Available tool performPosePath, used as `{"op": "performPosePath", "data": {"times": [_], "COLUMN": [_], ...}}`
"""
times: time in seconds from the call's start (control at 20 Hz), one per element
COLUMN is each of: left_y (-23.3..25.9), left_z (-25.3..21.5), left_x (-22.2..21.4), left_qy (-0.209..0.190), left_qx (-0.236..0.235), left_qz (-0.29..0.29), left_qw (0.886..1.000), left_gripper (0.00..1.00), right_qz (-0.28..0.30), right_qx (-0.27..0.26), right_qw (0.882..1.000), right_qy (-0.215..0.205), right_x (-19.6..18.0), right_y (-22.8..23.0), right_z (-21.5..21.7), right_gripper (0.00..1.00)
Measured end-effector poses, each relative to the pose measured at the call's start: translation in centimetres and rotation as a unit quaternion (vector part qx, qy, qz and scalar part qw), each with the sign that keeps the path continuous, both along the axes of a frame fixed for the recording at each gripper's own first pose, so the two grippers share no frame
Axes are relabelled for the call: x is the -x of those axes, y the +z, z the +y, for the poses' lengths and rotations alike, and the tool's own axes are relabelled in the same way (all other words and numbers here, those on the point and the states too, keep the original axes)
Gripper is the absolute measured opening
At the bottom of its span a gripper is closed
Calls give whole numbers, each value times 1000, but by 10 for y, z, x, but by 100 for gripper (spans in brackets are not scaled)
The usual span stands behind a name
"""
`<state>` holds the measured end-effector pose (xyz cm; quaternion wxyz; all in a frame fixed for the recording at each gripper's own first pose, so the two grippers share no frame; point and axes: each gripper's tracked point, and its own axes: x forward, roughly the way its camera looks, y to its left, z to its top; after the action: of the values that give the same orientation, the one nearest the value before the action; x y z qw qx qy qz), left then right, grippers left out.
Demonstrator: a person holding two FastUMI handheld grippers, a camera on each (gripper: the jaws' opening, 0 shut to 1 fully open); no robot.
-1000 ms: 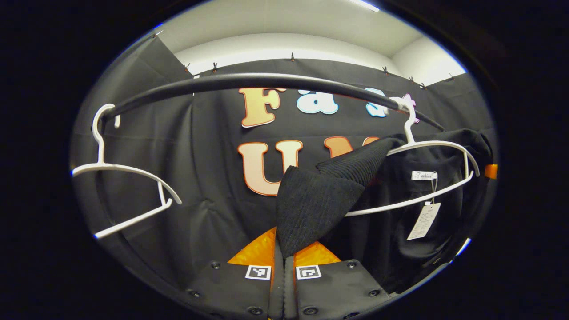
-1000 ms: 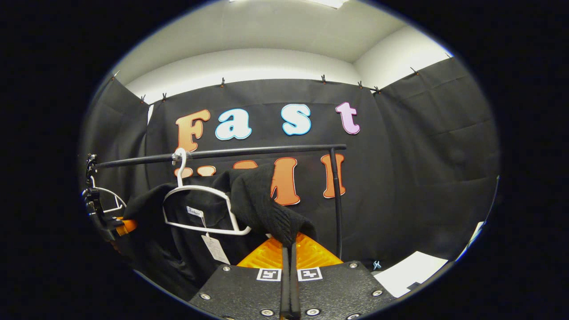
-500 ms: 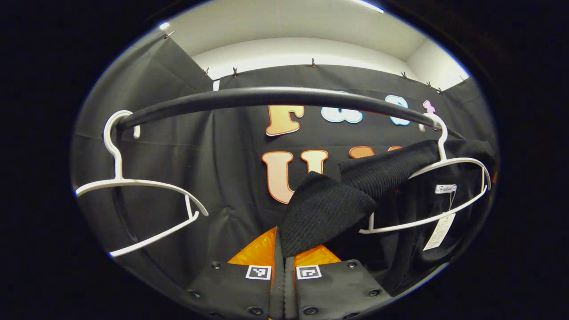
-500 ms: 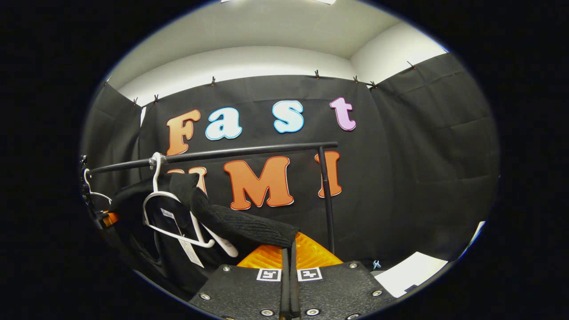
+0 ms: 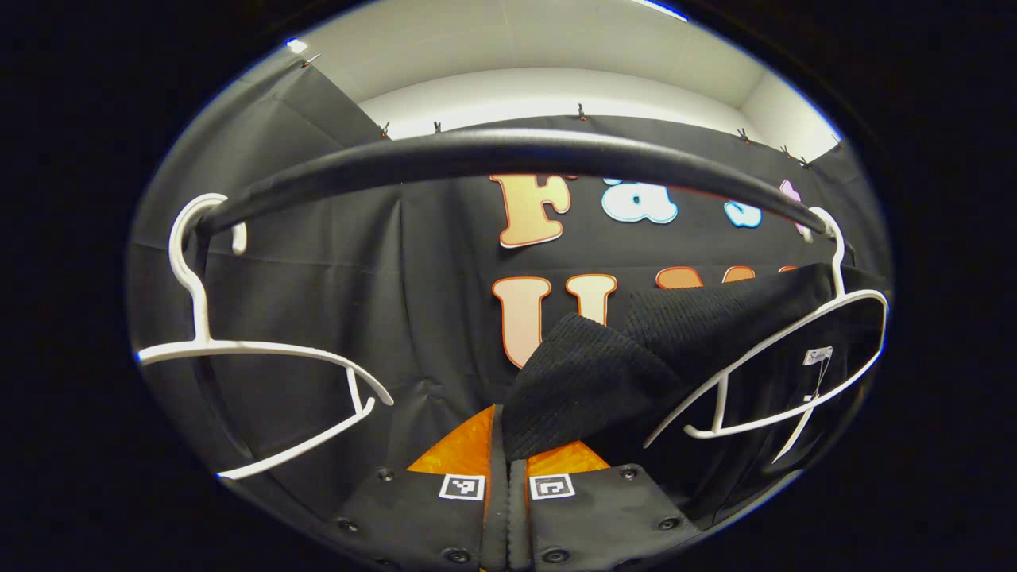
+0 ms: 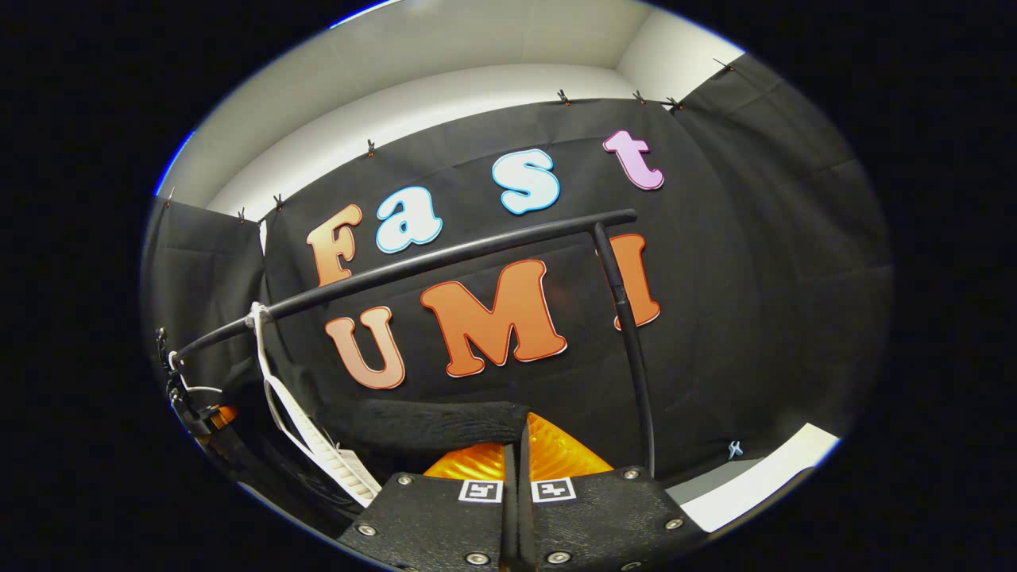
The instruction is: Grasp the clothes on the hanger with both hands and then place them into the laundry hamper below.
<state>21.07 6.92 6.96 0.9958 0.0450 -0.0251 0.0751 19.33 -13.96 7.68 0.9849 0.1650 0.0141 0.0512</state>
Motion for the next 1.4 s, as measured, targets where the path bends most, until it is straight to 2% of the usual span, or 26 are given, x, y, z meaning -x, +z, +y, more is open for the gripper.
{"op": "performPosePath", "data": {"times": [0.05,0.15,0.2,0.25,0.3,0.55,0.6,0.65,0.7,0.75,0.8,0.85,1.2,1.3,1.4], "left_y": [-4,-14,-19,-23,-26,-42,-48,-52,-57,-64,-72,-78,-112,-127,-142], "left_z": [-1,0,1,2,1,3,6,5,5,6,7,7,24,20,23], "left_x": [-2,-7,-8,-10,-10,-14,-15,-14,-14,-13,-15,-16,-6,3,9], "left_qy": [1,1,2,1,-2,4,9,10,9,14,15,16,38,31,34], "left_qx": [0,-2,-2,2,8,8,6,9,14,19,27,36,12,24,17], "left_qz": [2,10,14,17,19,31,36,41,46,53,62,67,94,110,123], "left_qw": [1000,1000,1000,1000,1000,999,999,999,999,998,998,997,995,993,992], "left_gripper": [7,7,9,9,7,7,7,7,9,7,7,7,9,7,7], "right_qz": [-1,-2,-1,2,7,36,42,44,51,59,68,74,119,136,152], "right_qx": [-4,-12,-17,-22,-27,-35,-43,-51,-59,-70,-76,-77,-76,-68,-58], "right_qw": [1000,1000,1000,1000,999,998,997,996,996,994,993,993,988,987,985], "right_qy": [4,11,16,21,27,42,47,51,53,55,55,54,57,59,57], "right_x": [-8,-19,-23,-27,-31,-50,-50,-50,-53,-55,-56,-57,-39,-30,-19], "right_y": [-1,-6,-10,-15,-21,-57,-65,-71,-78,-84,-95,-102,-154,-175,-194], "right_z": [-1,-4,-2,-2,-2,0,3,5,4,5,4,3,15,19,23], "right_gripper": [0,0,6,6,0,0,7,6,0,0,7,0,0,0,0]}}
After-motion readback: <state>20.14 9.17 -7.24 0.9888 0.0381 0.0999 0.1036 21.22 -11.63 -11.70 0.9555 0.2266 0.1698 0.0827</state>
